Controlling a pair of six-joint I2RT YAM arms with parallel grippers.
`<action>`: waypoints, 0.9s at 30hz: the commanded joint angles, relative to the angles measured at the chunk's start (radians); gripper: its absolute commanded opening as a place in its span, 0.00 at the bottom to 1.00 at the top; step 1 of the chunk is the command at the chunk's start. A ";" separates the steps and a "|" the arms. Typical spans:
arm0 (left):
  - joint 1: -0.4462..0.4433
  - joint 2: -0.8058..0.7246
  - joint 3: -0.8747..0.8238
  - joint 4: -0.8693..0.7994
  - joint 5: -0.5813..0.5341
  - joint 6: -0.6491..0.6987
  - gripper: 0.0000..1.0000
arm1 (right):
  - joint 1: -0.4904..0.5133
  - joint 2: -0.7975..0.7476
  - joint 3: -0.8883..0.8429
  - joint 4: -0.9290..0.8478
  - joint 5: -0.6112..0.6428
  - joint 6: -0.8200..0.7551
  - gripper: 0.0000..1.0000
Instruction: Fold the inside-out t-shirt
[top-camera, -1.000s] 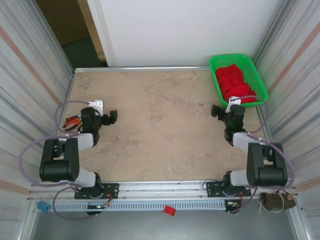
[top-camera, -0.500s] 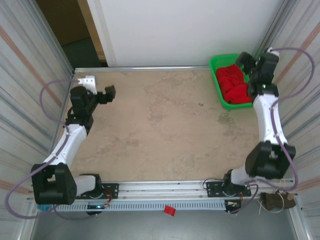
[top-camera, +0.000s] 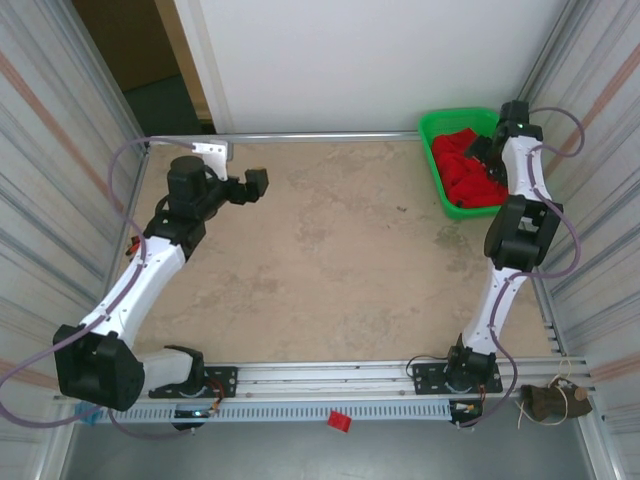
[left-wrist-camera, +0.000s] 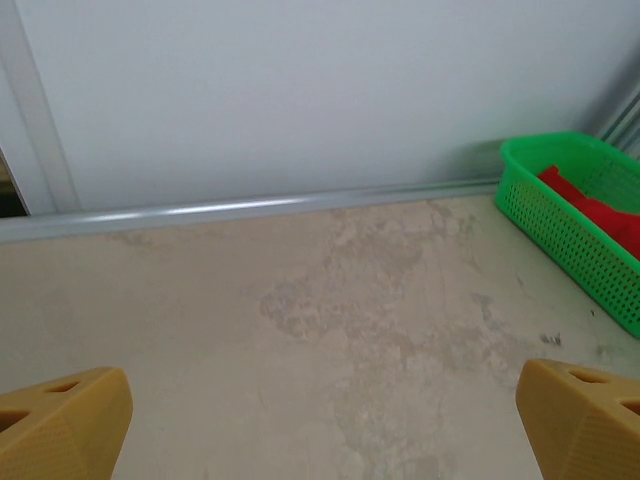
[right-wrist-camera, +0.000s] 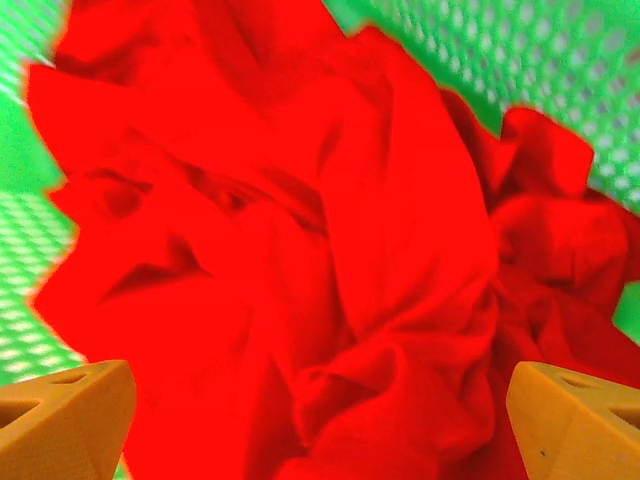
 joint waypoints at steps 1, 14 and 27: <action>-0.006 0.005 -0.015 -0.002 0.021 -0.024 0.99 | 0.031 -0.009 0.005 -0.081 0.044 0.008 0.95; -0.055 -0.013 -0.016 -0.006 0.009 -0.033 0.99 | -0.036 -0.164 -0.089 0.172 -0.365 0.082 0.00; -0.074 0.025 -0.016 0.015 -0.006 -0.105 0.99 | 0.275 -0.488 0.155 0.380 -0.710 0.132 0.00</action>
